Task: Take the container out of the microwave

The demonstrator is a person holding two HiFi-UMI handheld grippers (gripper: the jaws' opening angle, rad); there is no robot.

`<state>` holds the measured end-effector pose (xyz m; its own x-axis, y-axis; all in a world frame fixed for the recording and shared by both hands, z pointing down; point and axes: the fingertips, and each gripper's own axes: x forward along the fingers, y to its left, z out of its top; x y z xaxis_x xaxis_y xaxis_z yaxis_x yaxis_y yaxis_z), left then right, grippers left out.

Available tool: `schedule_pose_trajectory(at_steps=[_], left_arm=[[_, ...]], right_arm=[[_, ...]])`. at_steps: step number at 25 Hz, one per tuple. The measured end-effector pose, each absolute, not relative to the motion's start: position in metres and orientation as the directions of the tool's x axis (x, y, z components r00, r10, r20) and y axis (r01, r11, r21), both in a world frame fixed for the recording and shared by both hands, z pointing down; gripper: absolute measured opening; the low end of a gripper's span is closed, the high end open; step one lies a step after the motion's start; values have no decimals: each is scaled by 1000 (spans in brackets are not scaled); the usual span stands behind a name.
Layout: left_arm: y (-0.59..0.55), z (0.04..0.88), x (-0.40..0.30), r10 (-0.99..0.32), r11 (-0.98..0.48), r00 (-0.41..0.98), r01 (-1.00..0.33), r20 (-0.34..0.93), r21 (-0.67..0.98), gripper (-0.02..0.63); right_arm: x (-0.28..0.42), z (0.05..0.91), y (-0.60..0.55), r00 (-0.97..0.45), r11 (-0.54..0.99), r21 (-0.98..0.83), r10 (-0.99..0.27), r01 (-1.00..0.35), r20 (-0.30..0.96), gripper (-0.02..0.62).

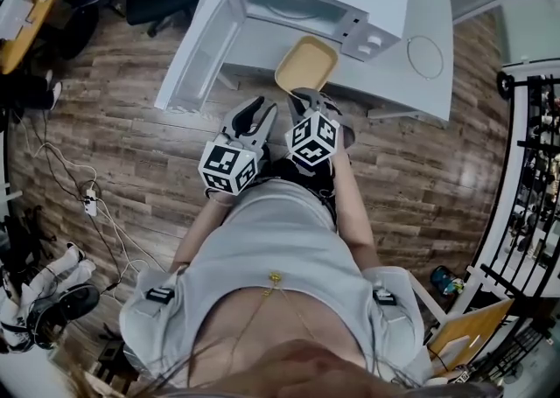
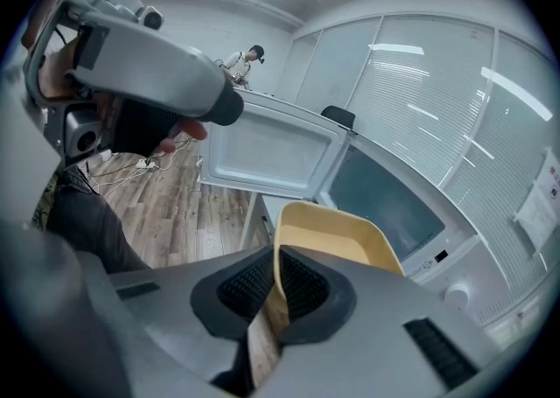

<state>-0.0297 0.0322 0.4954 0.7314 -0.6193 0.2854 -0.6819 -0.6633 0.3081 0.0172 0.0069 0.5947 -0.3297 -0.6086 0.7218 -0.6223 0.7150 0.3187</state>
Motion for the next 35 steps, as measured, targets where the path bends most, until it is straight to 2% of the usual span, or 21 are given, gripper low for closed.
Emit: schedule_pose_trajectory(at_steps=[35], left_arm=[[91,495,2,-665,-629,689,-724,288,282,121]], right_arm=[[46,592,65,-352,745,348,-603,-568,716,29]])
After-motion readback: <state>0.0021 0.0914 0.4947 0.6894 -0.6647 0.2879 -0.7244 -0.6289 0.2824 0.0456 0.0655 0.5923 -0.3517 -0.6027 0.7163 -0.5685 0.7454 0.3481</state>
